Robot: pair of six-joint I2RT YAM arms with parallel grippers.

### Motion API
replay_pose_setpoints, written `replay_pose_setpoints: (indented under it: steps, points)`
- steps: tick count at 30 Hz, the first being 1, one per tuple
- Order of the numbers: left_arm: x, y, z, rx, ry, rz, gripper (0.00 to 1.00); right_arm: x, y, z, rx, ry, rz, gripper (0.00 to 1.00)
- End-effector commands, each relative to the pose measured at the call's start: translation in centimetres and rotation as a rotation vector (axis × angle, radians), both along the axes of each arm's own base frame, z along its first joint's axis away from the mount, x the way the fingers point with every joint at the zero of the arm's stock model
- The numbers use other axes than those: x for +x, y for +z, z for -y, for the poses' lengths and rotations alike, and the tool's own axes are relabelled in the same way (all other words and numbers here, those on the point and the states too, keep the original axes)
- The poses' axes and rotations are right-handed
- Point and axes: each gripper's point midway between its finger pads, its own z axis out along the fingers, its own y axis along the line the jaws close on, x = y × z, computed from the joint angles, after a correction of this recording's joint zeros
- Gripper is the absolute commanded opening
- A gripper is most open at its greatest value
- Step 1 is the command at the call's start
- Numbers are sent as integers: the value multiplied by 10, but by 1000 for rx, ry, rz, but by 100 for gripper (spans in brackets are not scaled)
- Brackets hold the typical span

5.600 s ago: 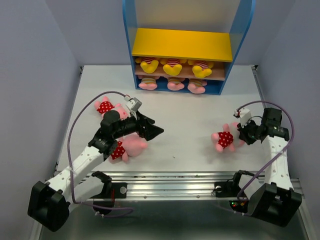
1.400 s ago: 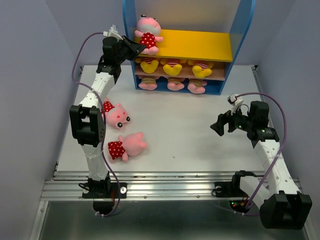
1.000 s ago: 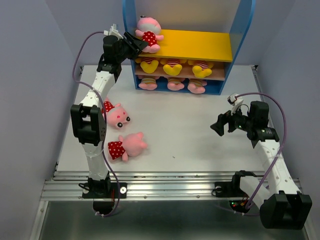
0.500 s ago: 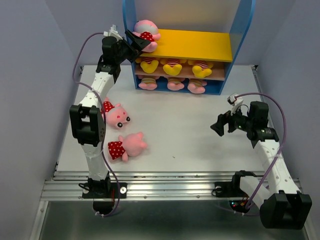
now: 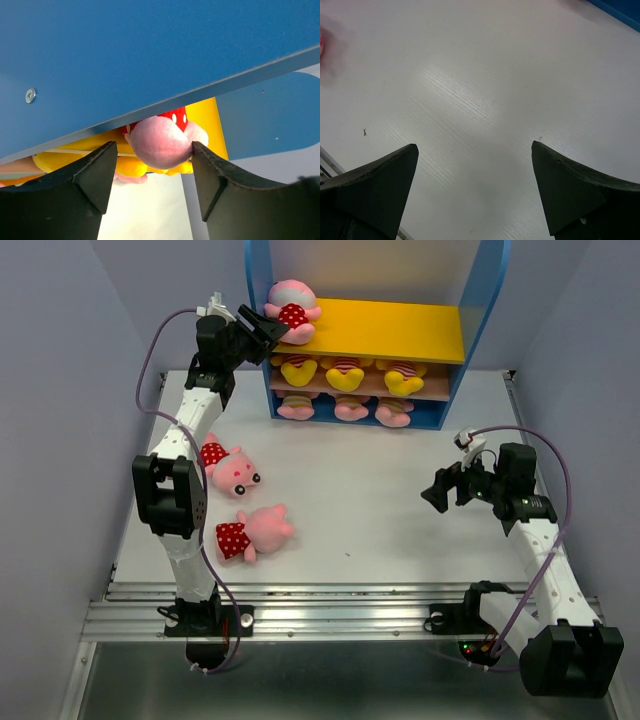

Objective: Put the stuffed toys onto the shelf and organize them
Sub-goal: Place the stuffed toy onto shelf

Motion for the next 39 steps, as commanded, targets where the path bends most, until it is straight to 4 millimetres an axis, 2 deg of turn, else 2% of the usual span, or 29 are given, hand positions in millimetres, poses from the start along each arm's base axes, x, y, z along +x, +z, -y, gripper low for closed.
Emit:
replay_pose_setpoints:
  steps: [1, 9, 17, 23, 38, 39]
  points:
    - [-15, 54, -4, -19, 6, 137, 67, 8, 8, 1, -17, 5, 59, 100]
    - [-14, 54, -5, -29, 6, 141, 46, 8, 8, 1, -19, 5, 59, 100]
    - [-16, 57, -6, -36, -1, 153, 33, 8, 6, 1, -22, 4, 58, 100]
    - [-18, 57, -9, -40, -5, 158, 18, 9, 5, 2, -25, 0, 56, 100]
    - [-26, 56, -16, -47, -16, 165, 15, 10, 3, 3, -30, -2, 53, 100]
    - [-26, 56, -16, -47, -18, 165, 23, 10, 3, 3, -29, -2, 52, 100]
